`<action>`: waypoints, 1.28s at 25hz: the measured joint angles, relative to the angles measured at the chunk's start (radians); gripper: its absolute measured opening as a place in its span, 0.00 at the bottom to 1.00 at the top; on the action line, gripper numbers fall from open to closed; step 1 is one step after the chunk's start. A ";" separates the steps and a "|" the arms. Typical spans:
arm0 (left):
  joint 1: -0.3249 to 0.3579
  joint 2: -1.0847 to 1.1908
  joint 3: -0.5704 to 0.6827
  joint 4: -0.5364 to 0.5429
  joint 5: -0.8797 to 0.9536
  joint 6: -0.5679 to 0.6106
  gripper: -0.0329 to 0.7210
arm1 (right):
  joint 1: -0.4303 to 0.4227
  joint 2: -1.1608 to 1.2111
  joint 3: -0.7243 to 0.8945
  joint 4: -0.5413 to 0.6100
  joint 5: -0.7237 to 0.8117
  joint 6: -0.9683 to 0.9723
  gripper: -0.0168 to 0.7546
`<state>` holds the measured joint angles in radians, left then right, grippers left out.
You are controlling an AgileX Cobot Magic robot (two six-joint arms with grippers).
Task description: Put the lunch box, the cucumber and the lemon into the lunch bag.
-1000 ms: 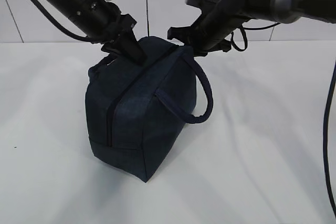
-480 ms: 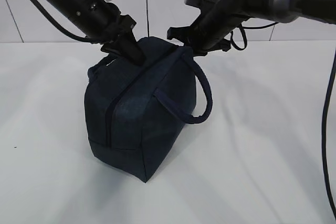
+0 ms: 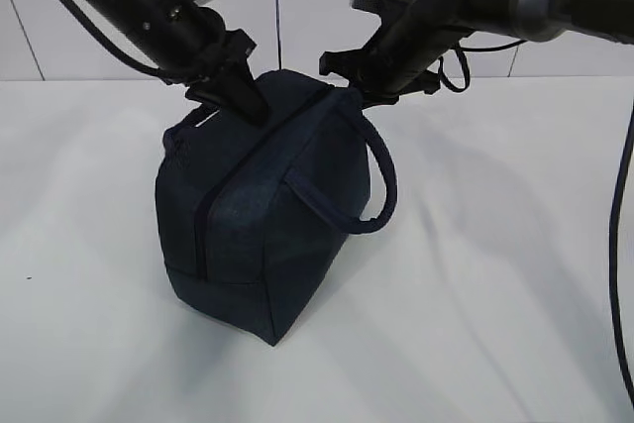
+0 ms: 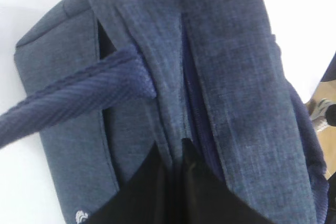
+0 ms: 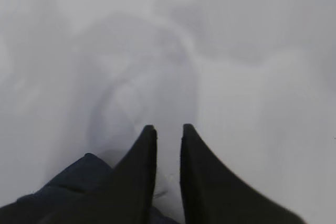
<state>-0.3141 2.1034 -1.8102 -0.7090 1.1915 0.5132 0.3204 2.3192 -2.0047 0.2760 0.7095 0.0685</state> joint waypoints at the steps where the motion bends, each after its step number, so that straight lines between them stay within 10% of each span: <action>1: 0.000 0.000 -0.001 0.010 0.001 -0.011 0.08 | 0.000 0.000 -0.002 -0.002 0.000 -0.002 0.20; 10: 0.004 -0.004 -0.002 0.058 0.019 -0.059 0.44 | -0.002 0.000 -0.150 -0.099 0.180 -0.002 0.65; 20: 0.006 -0.107 -0.016 0.255 0.027 -0.198 0.56 | -0.002 -0.006 -0.463 -0.202 0.524 -0.004 0.68; 32: 0.006 -0.270 -0.016 0.491 0.044 -0.416 0.61 | -0.002 -0.262 -0.304 -0.177 0.544 -0.004 0.68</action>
<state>-0.3076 1.8337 -1.8260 -0.2179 1.2358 0.0971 0.3181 2.0575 -2.3090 0.0992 1.2532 0.0643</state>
